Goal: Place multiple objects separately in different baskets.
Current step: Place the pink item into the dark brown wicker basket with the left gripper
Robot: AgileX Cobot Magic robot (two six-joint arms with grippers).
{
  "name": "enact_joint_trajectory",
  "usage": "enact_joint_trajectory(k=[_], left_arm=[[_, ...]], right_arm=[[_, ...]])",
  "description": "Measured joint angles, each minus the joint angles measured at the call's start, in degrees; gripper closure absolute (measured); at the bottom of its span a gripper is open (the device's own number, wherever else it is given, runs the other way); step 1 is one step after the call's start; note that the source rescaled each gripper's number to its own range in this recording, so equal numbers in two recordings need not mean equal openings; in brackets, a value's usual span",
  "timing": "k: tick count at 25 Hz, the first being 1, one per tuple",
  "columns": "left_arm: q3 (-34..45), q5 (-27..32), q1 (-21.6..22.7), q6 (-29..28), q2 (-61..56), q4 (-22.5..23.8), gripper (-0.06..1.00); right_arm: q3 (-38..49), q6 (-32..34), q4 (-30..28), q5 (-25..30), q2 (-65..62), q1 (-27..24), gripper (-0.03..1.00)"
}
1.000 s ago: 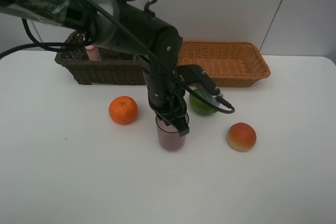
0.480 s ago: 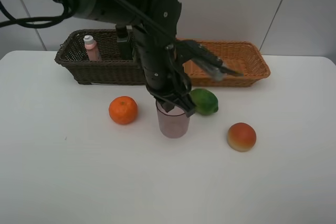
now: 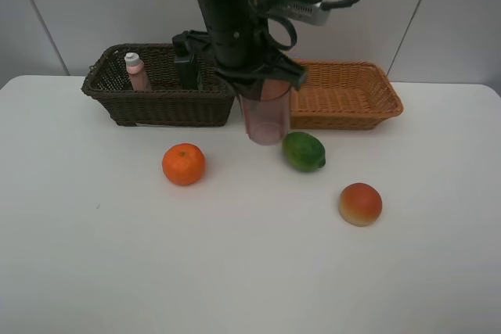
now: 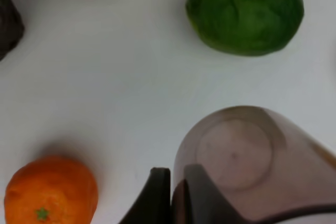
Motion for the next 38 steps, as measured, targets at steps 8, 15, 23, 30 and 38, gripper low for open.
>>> enact_joint_trajectory(k=[8, 15, 23, 30, 38], left_arm=[[-5.3, 0.1, 7.2, -5.5, 0.0, 0.0, 0.94], [-5.8, -1.1, 11.8, -5.7, 0.0, 1.5, 0.94], [-5.8, -2.0, 12.9, -4.8, 0.0, 10.5, 0.94], [-5.7, -2.7, 13.0, 0.1, 1.4, 12.6, 0.94], [-5.5, -9.3, 14.8, 3.4, 5.5, 12.9, 0.94]], right_arm=[[0.0, 0.0, 0.0, 0.0, 0.0, 0.0, 0.18], [0.0, 0.0, 0.0, 0.0, 0.0, 0.0, 0.18], [0.0, 0.0, 0.0, 0.0, 0.0, 0.0, 0.18], [0.0, 0.0, 0.0, 0.0, 0.0, 0.0, 0.18], [0.0, 0.0, 0.0, 0.0, 0.0, 0.0, 0.18]])
